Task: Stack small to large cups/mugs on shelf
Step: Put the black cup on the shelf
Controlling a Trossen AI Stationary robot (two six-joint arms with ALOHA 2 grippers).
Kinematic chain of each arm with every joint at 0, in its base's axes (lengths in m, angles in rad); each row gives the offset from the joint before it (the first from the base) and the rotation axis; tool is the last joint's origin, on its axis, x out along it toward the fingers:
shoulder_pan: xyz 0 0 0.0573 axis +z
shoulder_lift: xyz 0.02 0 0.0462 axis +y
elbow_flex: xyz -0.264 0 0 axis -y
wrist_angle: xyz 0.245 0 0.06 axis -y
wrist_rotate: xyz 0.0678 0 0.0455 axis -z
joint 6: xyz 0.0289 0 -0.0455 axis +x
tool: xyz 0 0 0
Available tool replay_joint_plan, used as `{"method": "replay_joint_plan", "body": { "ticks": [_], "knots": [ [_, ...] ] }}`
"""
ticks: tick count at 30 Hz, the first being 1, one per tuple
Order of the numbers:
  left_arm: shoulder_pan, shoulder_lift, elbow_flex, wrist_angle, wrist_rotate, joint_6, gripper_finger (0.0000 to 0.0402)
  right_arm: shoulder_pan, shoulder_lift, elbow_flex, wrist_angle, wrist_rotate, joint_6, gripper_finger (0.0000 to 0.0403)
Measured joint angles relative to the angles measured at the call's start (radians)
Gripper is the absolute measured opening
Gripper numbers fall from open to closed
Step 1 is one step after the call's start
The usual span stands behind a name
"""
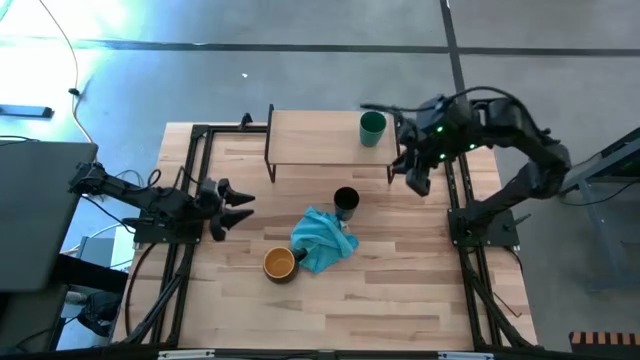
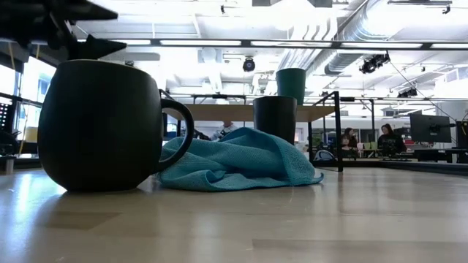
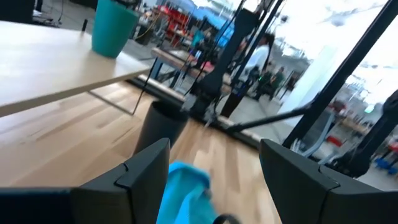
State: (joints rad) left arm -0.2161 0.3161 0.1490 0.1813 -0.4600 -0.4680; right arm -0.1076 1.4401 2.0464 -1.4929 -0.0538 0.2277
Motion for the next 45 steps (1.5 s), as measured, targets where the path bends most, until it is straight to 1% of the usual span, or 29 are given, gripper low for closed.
{"method": "replay_joint_plan", "body": {
  "ticks": [6,8,11,13,16,18,24,27,30,33,36,41,45],
  "knots": [
    [0.000,0.000,0.000,0.023,0.024,-0.011,0.0237,0.088,0.055,0.000,-0.013,0.074,0.000,0.0081],
    [0.000,0.000,0.000,0.021,0.041,-0.013,0.0237,0.111,0.073,0.000,-0.029,0.132,0.011,0.0081],
    [0.000,0.000,0.000,0.006,0.042,-0.031,0.0237,0.133,0.104,0.000,-0.084,0.275,0.076,0.0081],
    [0.000,0.001,0.000,-0.007,0.042,-0.037,0.0237,0.137,0.119,-0.007,-0.069,0.352,0.130,0.0081],
    [0.000,0.001,0.000,-0.012,0.046,-0.042,0.0237,0.136,0.125,-0.053,-0.040,0.389,0.204,0.0081],
    [0.000,0.002,0.000,-0.018,0.049,-0.049,0.0237,0.134,0.130,-0.107,-0.043,0.388,0.257,0.0081],
    [0.000,0.002,0.000,-0.043,0.052,-0.064,0.0237,0.134,0.130,-0.331,-0.026,0.387,0.470,0.0081],
    [0.000,0.002,0.000,-0.054,0.052,-0.064,0.0237,0.134,0.130,-0.439,0.023,0.383,0.557,0.0080],
    [0.000,0.002,0.000,-0.055,0.052,-0.064,0.0237,0.134,0.130,-0.510,0.107,0.358,0.608,0.0076],
    [0.000,0.002,0.000,-0.058,0.047,-0.063,0.0237,0.134,0.130,-0.551,0.218,0.333,0.649,0.0069],
    [0.000,0.002,0.000,-0.059,0.038,-0.063,0.0237,0.129,0.130,-0.557,0.296,0.330,0.681,0.0059],
    [0.000,0.002,0.000,-0.064,0.035,-0.062,0.0237,0.088,0.130,-0.557,0.342,0.295,0.736,0.0051],
    [0.000,0.002,0.000,-0.078,0.033,-0.062,0.0237,0.054,0.145,-0.557,0.370,0.236,0.699,0.0053]
  ]
}}
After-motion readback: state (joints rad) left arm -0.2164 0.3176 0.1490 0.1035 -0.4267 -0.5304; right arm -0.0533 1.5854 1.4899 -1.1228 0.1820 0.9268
